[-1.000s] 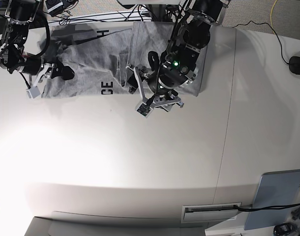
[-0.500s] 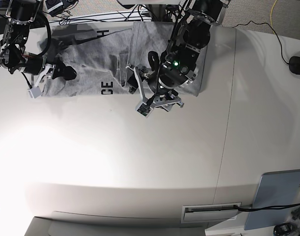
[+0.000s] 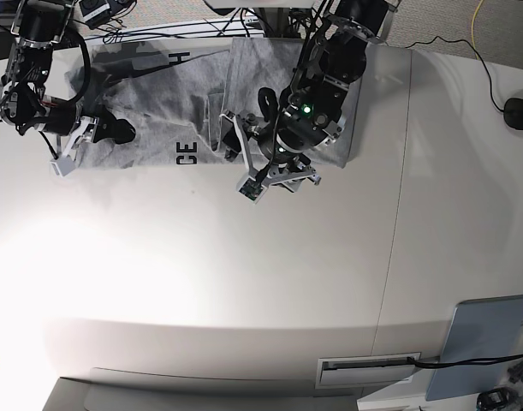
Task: Fold the T-shirt properly
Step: 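Lift the collar end with the right gripper and fold it toward the left gripper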
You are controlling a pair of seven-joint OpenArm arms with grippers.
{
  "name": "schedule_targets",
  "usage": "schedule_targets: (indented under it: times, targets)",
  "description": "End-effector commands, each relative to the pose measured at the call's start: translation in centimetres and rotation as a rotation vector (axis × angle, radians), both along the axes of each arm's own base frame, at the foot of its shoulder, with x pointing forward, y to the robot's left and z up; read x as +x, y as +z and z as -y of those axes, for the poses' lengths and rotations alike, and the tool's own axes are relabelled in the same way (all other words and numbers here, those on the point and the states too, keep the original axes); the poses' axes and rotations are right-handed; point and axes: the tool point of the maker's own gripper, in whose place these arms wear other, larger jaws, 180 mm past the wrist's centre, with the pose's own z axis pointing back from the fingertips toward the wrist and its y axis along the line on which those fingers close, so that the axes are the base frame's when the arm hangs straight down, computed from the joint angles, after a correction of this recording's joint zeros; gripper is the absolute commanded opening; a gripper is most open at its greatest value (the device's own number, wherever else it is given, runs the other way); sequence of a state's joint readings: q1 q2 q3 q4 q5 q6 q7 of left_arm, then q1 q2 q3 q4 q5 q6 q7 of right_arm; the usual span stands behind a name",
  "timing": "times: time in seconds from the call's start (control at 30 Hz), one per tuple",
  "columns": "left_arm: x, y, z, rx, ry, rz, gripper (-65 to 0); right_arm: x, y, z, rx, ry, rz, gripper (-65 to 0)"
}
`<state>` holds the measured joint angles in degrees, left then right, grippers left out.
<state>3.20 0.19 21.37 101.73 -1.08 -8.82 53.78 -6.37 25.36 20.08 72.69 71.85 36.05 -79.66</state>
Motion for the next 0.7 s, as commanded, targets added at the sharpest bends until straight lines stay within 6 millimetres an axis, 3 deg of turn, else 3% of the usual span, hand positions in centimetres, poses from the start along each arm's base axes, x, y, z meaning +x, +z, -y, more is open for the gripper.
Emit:
schedule_targets:
  times: [0.0, 0.33, 0.57, 0.67]
  targets:
    - [0.6, 1.4, 0.7, -0.034, 0.001, 0.039, -22.1, -0.3, -0.1, 0.6, -0.029, 0.008, -0.013, -29.1]
    - [0.5, 1.3, 0.6, -0.032, 0.001, 0.037, -22.1, -0.7, -1.1, -2.3, 0.044, 0.005, -0.016, -29.1]
    - [0.7, 1.2, 0.3, -0.007, 0.006, 0.053, -22.1, 0.0, -0.5, -1.0, 0.004, 0.010, -0.003, -29.9]
    - [0.8, 1.2, 0.2, 0.000, 0.008, 0.060, -22.1, 0.0, -0.3, -0.2, -0.016, 0.012, -0.004, -45.4]
